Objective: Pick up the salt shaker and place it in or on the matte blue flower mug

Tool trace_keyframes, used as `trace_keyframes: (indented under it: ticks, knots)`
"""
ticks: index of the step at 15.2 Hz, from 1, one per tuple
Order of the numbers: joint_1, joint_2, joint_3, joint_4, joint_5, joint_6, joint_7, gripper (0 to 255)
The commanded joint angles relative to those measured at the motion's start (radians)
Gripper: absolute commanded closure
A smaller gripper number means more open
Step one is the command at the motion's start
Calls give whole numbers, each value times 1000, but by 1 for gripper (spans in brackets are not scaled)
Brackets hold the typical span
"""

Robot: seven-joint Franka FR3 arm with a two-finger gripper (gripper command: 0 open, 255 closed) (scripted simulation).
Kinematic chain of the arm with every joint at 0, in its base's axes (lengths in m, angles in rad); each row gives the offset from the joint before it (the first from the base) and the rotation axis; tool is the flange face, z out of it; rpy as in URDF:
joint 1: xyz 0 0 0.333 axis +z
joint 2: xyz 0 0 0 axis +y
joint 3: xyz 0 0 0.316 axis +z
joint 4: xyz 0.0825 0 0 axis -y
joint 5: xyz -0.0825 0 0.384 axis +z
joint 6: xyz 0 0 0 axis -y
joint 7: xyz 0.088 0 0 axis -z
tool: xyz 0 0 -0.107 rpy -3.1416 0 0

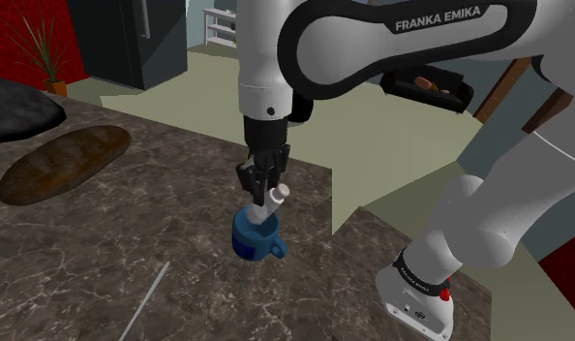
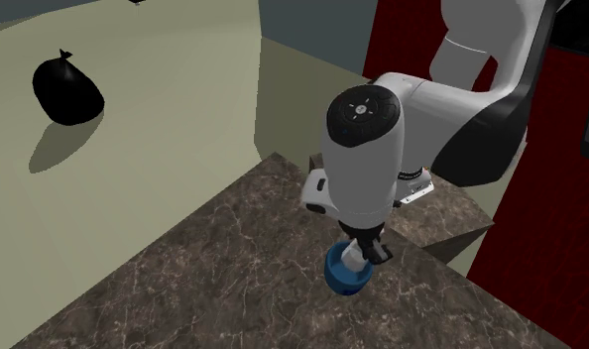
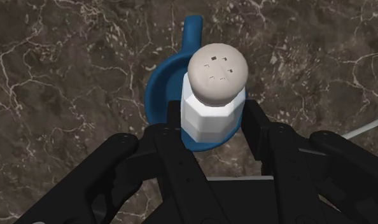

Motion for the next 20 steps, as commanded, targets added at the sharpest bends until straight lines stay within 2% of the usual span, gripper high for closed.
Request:
trace_keyframes:
  ticks: [1, 3, 11, 12, 17, 20]
  knots:
    - [0, 9, 2, -21, -1, 30, -2, 255]
    - [1, 17, 4, -39, -2, 57, -3, 255]
    - [1, 17, 4, -39, -2, 57, -3, 255]
    - [1, 17, 4, -39, -2, 57, -3, 0]
    - [1, 17, 4, -39, -2, 57, -3, 0]
    - [-6, 14, -6, 57, -10, -44, 0, 0]
